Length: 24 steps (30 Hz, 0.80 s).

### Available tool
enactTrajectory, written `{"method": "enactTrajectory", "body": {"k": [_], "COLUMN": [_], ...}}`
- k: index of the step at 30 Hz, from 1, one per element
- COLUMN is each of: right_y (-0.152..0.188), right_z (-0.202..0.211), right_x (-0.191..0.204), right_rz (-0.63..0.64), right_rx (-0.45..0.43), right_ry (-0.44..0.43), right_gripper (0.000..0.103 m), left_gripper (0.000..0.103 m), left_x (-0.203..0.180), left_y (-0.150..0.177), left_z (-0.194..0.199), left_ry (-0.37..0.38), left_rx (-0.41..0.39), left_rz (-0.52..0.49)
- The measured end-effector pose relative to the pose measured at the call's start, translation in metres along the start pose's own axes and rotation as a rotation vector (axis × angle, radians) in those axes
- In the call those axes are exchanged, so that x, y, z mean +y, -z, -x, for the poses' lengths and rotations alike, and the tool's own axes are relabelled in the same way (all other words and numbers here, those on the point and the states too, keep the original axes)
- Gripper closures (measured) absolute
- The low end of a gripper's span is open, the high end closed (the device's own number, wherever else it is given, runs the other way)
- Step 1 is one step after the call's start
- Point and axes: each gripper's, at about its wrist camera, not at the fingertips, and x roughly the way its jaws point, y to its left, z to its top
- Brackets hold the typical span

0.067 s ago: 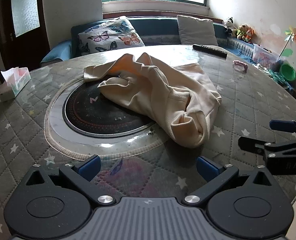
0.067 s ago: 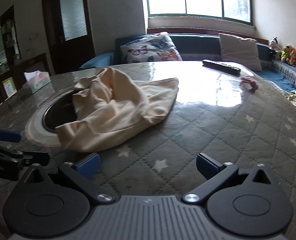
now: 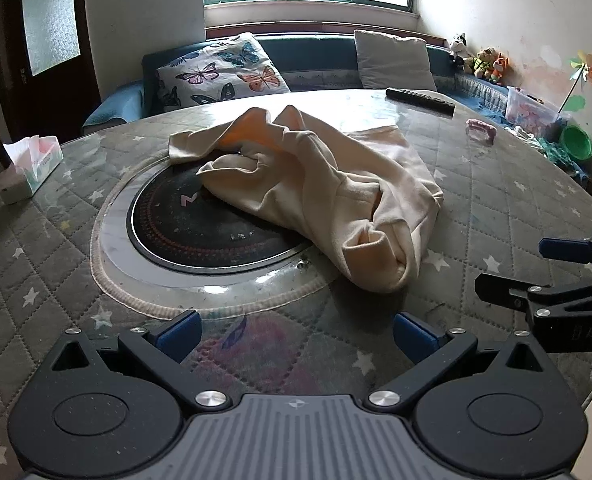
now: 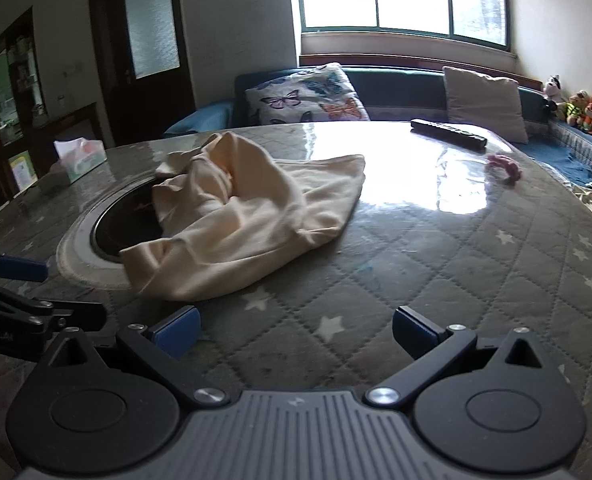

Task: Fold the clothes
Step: 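Move both grippers toward the crumpled cream sweatshirt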

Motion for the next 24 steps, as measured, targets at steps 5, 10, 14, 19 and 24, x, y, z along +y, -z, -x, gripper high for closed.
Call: {"method": "enactTrajectory", "body": {"k": [5, 10, 14, 19, 24], "right_y": [0.002, 0.000, 0.001, 0.002, 0.002], "right_z": [0.005, 0.005, 0.006, 0.002, 0.000], "right_x": [0.006, 0.007, 0.009, 0.010, 0.010], "right_rz": [0.010, -0.019, -0.003, -0.009, -0.006], "right_rx": [0.003, 0.031, 0.035, 0.057, 0.068], "right_ry": [0.026, -0.010, -0.015, -0.007, -0.004], "right_gripper": [0.000, 0.000, 0.000, 0.000, 0.000], "left_gripper": [0.000, 0.000, 0.000, 0.000, 0.000], "left_x": [0.000, 0.003, 0.005, 0.007, 0.008], "left_y": [0.003, 0.006, 0.007, 0.007, 0.005], "left_z": [0.001, 0.002, 0.001, -0.001, -0.006], "left_ry": [-0.001, -0.007, -0.021, -0.027, -0.032], "left_rx": [0.006, 0.010, 0.022, 0.032, 0.044], "left_rz": [0.007, 0.019, 0.021, 0.023, 0.027]}}
